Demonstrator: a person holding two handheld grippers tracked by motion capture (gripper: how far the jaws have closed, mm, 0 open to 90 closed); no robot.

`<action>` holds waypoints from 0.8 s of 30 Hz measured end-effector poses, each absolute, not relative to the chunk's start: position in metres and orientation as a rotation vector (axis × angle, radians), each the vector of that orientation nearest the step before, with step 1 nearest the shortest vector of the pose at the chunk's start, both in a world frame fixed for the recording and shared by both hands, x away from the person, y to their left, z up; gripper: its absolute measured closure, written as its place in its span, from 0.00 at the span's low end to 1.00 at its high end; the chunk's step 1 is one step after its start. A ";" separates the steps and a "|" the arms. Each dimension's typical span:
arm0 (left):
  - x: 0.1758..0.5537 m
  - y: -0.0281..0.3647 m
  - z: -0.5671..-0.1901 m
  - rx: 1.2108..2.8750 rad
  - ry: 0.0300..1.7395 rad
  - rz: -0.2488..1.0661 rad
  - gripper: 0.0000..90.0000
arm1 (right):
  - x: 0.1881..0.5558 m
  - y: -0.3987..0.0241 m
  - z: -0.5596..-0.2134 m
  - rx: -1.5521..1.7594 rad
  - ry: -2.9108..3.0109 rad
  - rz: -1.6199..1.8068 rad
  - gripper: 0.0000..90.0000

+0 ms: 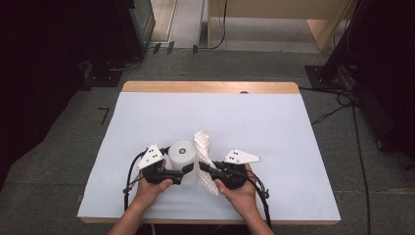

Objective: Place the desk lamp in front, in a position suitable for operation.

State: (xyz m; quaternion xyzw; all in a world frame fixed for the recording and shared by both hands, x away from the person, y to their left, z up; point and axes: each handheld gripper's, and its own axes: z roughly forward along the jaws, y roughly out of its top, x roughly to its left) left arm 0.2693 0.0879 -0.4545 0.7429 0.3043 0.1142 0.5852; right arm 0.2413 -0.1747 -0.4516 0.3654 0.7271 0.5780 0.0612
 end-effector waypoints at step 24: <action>0.272 0.087 -0.458 1.740 0.726 0.303 0.10 | 0.244 -0.167 -0.466 1.083 2.239 1.638 0.89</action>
